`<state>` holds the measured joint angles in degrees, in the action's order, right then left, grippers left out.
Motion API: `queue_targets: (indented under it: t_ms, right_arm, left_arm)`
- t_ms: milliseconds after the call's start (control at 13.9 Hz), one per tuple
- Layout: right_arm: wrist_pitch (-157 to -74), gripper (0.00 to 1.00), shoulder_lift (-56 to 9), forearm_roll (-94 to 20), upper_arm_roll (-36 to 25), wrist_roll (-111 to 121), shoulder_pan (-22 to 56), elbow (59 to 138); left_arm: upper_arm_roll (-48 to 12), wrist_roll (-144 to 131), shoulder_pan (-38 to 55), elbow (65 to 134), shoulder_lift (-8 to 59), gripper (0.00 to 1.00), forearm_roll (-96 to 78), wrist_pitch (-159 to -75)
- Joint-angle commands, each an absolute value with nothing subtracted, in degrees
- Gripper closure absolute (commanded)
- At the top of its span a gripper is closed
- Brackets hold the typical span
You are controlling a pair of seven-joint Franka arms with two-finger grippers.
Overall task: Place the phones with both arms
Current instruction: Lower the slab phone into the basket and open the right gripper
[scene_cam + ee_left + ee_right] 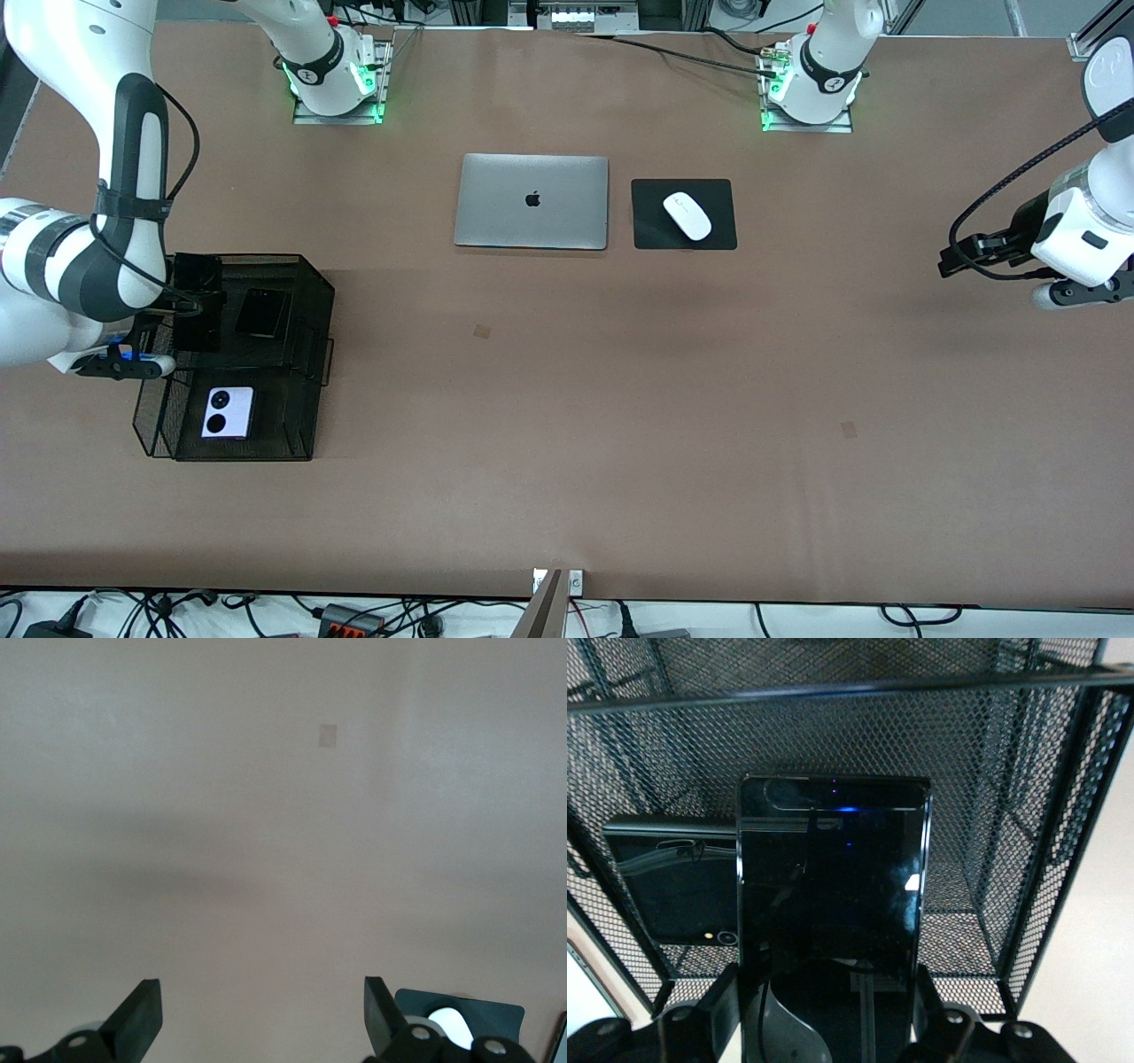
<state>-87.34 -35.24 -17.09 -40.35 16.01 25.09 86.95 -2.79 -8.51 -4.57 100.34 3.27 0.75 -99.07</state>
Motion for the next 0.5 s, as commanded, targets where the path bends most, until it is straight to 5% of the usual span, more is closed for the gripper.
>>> queue_targets:
  t_ms: [0, 430]
  right_arm:
    - [-88.6, 0.77, -33.8, -17.2, -40.7, 17.2, 25.1, 88.7]
    - [-94.3, 0.76, -36.5, -17.2, -40.6, 18.1, 23.8, 89.0]
  left_arm:
    - [-3.2, -7.9, -5.3, 102.2, 1.3, 0.00, -0.5, -100.0]
    - [-3.2, -7.8, -5.3, 108.4, -2.3, 0.00, -1.4, -103.3]
